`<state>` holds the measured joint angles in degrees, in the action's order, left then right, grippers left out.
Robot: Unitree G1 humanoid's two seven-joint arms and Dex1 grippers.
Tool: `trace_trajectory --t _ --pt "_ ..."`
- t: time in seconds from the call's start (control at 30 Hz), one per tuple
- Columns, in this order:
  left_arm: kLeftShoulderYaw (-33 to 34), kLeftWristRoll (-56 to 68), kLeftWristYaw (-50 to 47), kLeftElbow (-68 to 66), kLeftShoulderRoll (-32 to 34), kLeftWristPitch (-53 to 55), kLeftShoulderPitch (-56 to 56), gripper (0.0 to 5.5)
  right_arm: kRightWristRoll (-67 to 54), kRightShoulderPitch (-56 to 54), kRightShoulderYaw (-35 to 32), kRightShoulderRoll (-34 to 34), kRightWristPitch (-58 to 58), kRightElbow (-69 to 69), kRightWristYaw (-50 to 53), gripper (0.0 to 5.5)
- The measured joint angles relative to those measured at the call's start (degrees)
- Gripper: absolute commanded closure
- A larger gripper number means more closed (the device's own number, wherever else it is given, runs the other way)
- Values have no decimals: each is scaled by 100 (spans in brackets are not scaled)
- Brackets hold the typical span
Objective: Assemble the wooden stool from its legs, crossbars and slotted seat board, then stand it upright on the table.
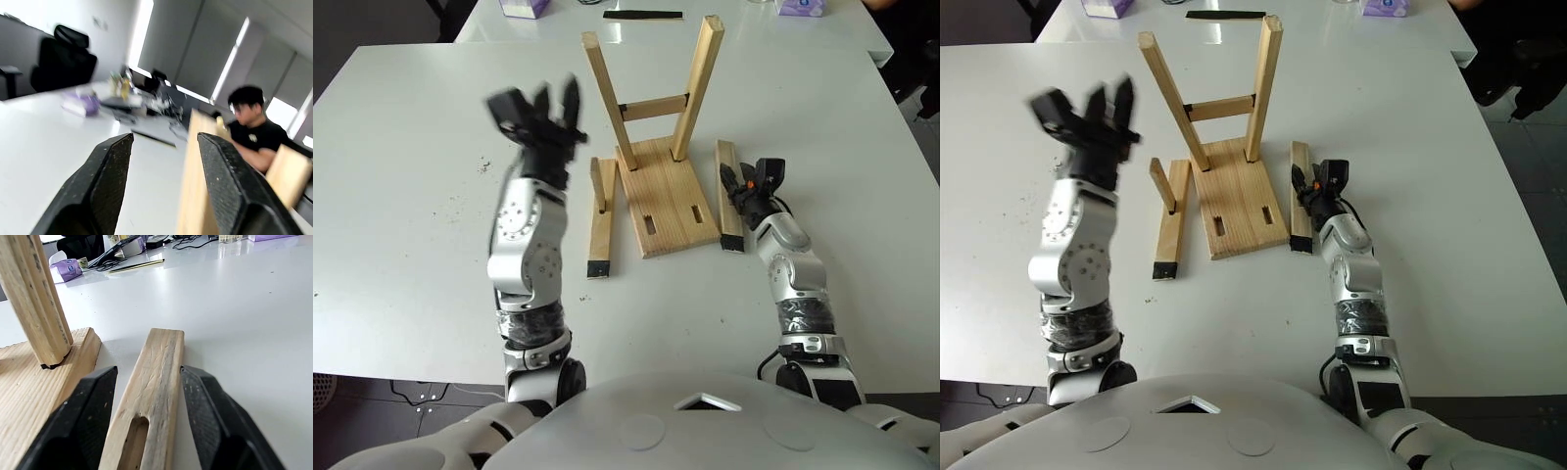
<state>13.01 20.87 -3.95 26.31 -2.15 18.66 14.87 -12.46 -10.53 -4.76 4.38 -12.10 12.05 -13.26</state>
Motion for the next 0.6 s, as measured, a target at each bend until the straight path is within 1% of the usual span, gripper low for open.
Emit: trace_trajectory --t 0.1,0.2,0.27,0.33,0.4,0.5,0.6 --pt "374 -336 -514 536 261 95 34 305 1 103 0 14 -1 -49 1 314" --pt "290 -639 -619 951 517 784 -605 305 2 232 0 22 17 -152 6 314" --pt "39 -593 -288 1006 706 1319 -1576 305 2 293 -5 32 27 -203 17 314" --pt "-56 -315 16 1004 676 1741 -2460 305 2 351 -22 44 31 -252 51 314" --pt "-113 -142 255 1003 649 1895 -3041 305 3 454 -43 57 70 -332 75 314" --pt "-200 -45 655 1015 794 1890 -3510 305 4 539 -60 59 114 -375 112 314" --pt "-336 28 1124 1076 1137 1901 -3719 305 8 650 -70 60 159 -371 140 314"
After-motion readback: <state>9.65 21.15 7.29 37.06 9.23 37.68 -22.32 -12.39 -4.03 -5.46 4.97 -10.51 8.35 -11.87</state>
